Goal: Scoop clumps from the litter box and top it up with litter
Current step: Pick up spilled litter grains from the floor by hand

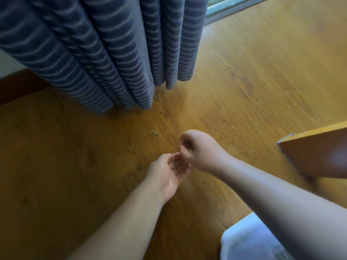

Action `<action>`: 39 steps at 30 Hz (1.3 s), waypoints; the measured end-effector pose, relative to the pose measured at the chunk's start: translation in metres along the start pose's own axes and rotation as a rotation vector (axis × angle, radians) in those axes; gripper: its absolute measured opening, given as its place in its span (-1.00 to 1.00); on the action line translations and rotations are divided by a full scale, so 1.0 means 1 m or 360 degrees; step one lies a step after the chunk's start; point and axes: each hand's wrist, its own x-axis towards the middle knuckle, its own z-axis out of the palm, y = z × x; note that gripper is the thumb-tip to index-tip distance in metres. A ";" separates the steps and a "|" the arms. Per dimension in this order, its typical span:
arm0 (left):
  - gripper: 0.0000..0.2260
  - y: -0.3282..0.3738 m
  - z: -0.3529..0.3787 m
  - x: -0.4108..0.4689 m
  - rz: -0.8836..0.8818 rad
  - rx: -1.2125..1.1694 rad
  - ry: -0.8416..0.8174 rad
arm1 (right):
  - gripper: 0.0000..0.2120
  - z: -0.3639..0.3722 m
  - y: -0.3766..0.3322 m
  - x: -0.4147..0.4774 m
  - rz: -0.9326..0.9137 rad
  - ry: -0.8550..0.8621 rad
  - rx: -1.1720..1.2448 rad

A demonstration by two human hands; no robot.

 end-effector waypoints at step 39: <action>-0.74 -0.046 0.048 0.006 -0.0092 0.0239 -0.0023 | -0.92 -0.035 0.142 -0.032 0.0898 0.0564 -0.0146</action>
